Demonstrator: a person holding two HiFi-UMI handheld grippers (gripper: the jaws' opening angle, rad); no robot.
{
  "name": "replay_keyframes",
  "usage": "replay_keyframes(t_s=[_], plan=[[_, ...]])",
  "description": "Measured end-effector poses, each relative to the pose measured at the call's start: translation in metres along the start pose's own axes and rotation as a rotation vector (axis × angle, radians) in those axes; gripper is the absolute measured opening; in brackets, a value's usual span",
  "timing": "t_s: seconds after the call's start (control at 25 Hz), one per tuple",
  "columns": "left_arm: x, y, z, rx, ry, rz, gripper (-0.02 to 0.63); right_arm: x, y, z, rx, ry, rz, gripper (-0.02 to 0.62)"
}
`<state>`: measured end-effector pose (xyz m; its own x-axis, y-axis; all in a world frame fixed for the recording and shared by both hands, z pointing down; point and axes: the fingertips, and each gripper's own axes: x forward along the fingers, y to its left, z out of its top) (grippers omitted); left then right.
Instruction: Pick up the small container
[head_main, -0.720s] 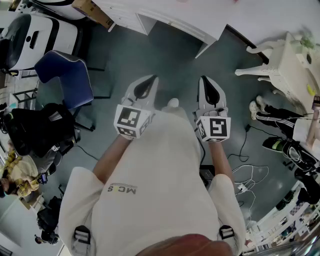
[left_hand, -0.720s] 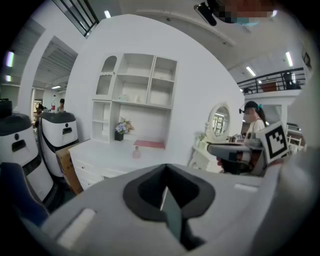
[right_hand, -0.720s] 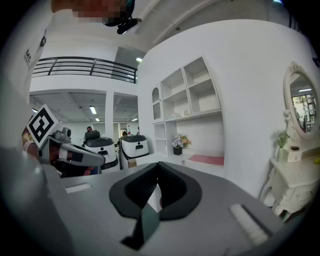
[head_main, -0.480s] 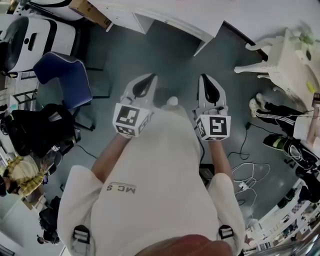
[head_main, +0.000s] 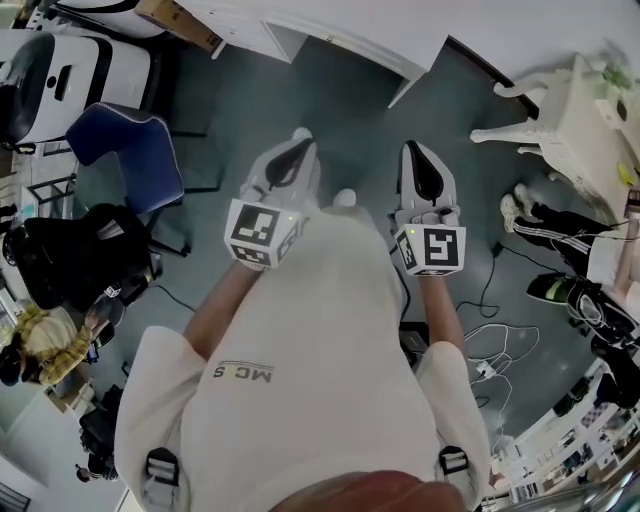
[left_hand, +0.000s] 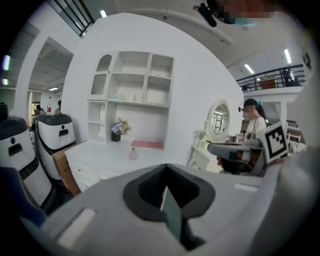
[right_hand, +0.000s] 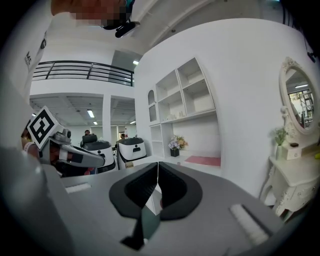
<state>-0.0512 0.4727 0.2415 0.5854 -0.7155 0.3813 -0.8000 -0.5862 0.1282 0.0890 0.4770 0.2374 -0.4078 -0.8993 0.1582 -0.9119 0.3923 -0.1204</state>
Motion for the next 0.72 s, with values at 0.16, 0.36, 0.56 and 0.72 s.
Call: replay_keyframes(t_s=[0.16,0.36,0.56,0.72], plan=[[0.021,0.026,0.003,-0.024,0.003,0.007,0.000,0.032,-0.007,-0.003,0.003,0.018,0.005,-0.002],[0.070,0.078,0.014,-0.050,0.019,-0.011,0.000,0.099,-0.022,0.002,0.006,0.040,0.003,0.005],[0.135,0.146,0.047,-0.071,0.021,-0.033,0.000,0.188,-0.051,0.016,-0.039,0.074,-0.017,0.014],[0.186,0.194,0.089,-0.052,0.008,-0.070,0.000,0.256,-0.076,0.033,-0.052,0.096,-0.025,0.023]])
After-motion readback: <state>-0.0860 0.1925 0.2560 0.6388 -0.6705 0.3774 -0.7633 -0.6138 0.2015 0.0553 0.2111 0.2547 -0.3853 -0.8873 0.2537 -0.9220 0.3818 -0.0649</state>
